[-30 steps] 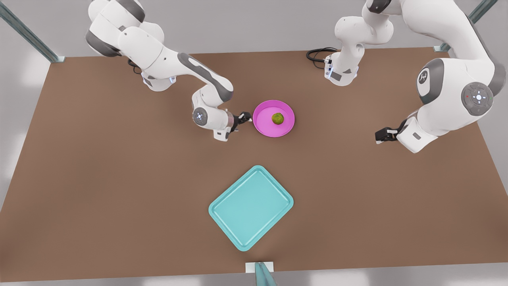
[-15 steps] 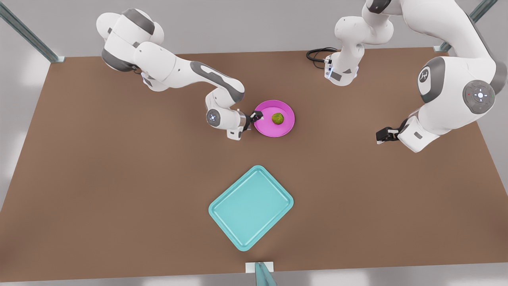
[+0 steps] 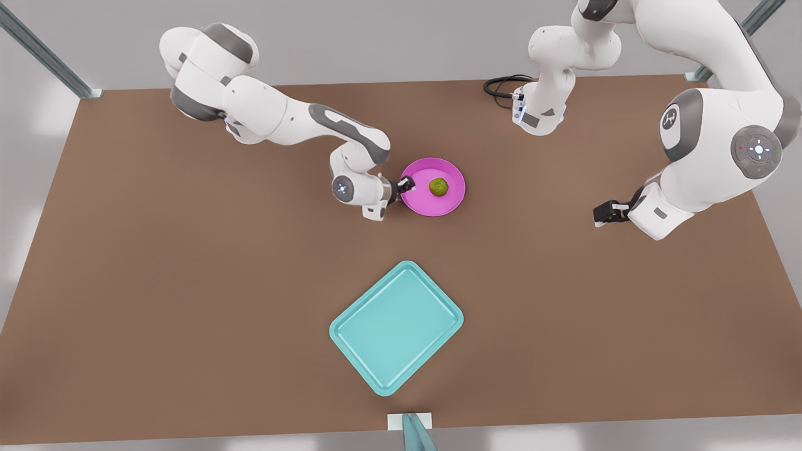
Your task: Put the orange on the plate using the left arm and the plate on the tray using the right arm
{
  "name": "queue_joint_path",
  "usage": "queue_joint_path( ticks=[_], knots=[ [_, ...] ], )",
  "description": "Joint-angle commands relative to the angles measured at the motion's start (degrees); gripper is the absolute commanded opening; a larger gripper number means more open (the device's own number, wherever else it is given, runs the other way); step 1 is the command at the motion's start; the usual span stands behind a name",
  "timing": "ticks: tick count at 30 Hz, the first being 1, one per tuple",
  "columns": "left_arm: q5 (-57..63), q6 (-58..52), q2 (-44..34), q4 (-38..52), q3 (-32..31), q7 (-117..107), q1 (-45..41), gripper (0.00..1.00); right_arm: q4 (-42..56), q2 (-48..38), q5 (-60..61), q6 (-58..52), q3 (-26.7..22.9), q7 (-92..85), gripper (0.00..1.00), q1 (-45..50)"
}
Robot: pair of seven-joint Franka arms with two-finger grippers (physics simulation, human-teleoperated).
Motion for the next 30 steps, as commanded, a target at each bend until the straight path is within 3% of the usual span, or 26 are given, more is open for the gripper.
queue_joint_path(
  ticks=[1, 2, 13, 22, 26, 30],
  knots=[
    [0.0, -0.06, -0.06, 0.03, 0.02, -0.45, 0.01, 1.0, 0.23, 0.13, 0.03, -0.05, -0.33, -0.48, 0.6, 0.26],
    [-0.09, 0.03, -0.06, 0.03, 0.02, -0.45, 0.01, 1.0, 0.23, 0.13, 0.03, -0.14, -0.51, -0.48, 0.53, 0.26],
    [-0.26, -0.06, -0.06, 0.03, 0.02, -0.28, 0.1, 1.0, 1.37, 0.04, -0.06, -0.14, -0.51, -0.39, 0.22, 0.26],
    [-0.09, 0.56, 1.7, 0.11, 0.02, 0.69, 0.1, 1.0, 6.91, -0.39, -0.06, -4.01, -0.51, -0.39, 0.21, -0.52],
    [0.09, 1.7, 1.97, 0.11, 0.63, 0.78, 0.27, 1.0, 12.97, -0.75, 0.47, -7.7, -0.68, -0.04, 0.21, -5.36],
    [-0.09, 1.44, 1.88, 0.11, 0.81, 0.78, 0.27, 1.0, 19.48, -2.59, 0.47, -12.36, -6.84, -0.04, 0.21, -9.22]
  ],
)
